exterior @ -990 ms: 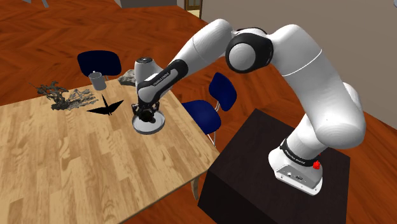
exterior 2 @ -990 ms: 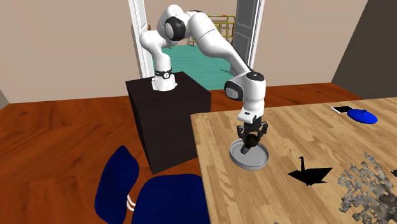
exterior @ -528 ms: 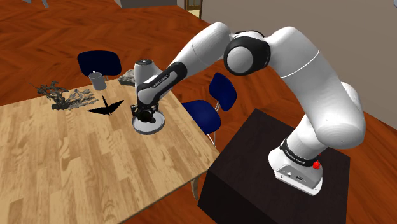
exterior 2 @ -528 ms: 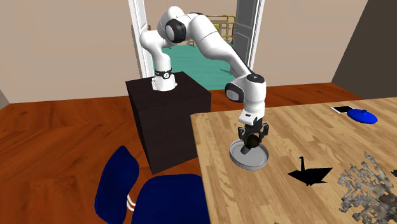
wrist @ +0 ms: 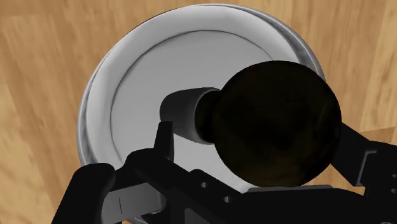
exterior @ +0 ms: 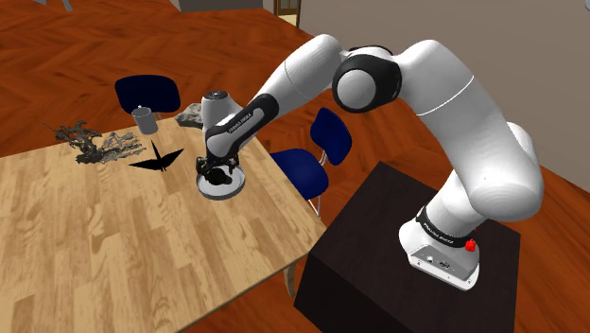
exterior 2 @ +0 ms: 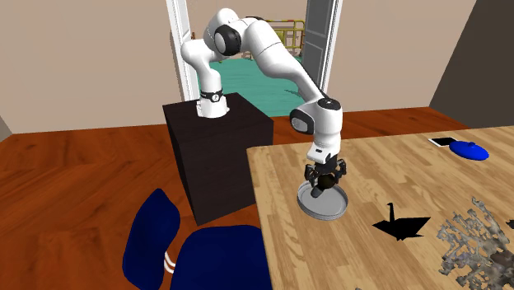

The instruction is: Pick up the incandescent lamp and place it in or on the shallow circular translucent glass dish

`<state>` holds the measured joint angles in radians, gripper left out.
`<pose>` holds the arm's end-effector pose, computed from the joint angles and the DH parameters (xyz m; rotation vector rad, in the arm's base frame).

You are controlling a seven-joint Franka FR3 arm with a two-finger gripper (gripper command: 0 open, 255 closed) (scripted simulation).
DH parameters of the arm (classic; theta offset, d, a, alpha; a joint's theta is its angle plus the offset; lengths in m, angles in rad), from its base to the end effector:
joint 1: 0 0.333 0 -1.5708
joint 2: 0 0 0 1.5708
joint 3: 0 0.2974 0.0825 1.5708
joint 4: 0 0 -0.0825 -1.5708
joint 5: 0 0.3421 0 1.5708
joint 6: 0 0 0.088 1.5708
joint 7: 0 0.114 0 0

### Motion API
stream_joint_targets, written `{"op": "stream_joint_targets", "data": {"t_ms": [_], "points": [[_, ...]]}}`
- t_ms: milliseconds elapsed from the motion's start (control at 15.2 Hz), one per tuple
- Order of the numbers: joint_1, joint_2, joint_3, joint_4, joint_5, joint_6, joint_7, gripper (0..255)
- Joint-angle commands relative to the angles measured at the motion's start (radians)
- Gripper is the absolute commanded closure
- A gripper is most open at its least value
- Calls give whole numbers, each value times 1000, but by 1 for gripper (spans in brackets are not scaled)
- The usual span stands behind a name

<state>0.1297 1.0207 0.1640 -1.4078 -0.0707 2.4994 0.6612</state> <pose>0.6576 0.1762 0.1122 -2.9620 0.5938 -0.0493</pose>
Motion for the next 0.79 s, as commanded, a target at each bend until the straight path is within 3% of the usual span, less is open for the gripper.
{"op": "stream_joint_targets", "data": {"t_ms": [0, 198, 726], "points": [[-6, -31, 3, -20, 2, -12, -2, 0], [-19, -116, 11, -73, 8, -45, -5, 0], [-19, -116, 11, -73, 8, -45, -5, 0]]}}
